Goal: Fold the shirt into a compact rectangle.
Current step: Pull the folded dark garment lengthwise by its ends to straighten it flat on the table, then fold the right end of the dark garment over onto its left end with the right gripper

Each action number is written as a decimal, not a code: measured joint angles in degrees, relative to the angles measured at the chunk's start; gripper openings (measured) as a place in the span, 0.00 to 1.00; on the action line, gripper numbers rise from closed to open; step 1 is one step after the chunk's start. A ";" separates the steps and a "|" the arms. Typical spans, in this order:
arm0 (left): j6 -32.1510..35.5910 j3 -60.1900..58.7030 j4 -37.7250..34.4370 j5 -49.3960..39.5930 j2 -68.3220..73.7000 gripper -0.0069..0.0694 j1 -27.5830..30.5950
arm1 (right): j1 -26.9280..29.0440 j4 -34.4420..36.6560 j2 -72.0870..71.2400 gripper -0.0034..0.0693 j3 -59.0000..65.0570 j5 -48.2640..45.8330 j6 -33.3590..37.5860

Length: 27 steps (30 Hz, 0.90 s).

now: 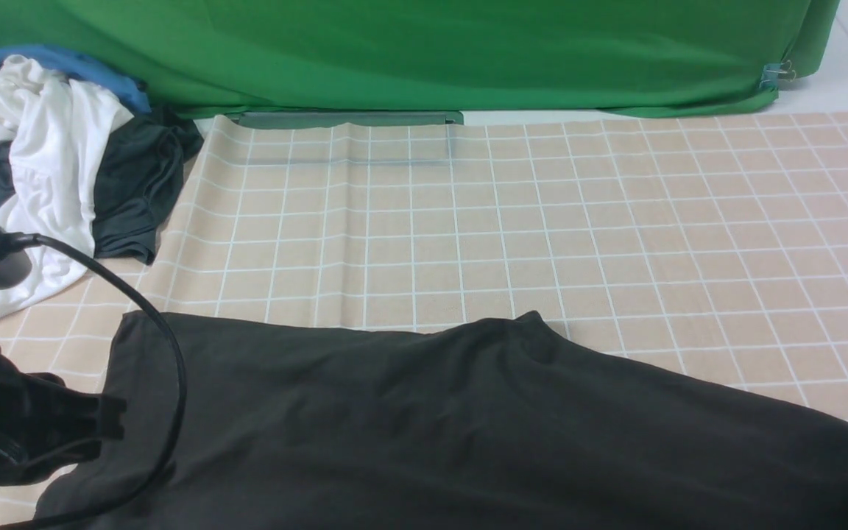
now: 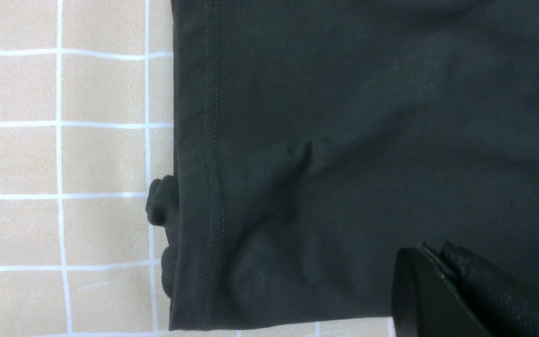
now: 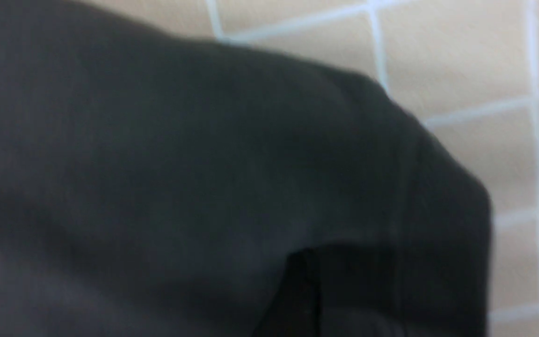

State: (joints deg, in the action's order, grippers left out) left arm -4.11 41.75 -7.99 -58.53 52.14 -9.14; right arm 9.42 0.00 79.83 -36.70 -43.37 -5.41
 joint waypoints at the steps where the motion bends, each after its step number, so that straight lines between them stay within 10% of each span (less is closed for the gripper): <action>1: 0.05 0.00 0.00 0.00 0.00 0.11 0.00 | 0.00 0.00 0.97 0.99 0.00 0.69 0.00; 9: 0.19 0.00 0.00 -1.38 0.00 0.11 0.00 | 0.00 0.70 7.55 0.78 -0.15 2.38 0.09; 15: 0.26 0.00 0.00 -1.57 0.00 0.11 0.00 | 0.00 2.26 7.91 0.19 -0.84 1.76 3.94; 27: 0.61 0.00 0.00 -1.81 0.00 0.11 0.00 | 3.93 -7.46 -3.21 0.17 -12.69 -11.04 0.41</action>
State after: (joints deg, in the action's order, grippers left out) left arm -3.50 41.75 -7.99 -60.34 52.14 -9.14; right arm 13.35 -7.46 76.61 -49.39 -54.41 -5.00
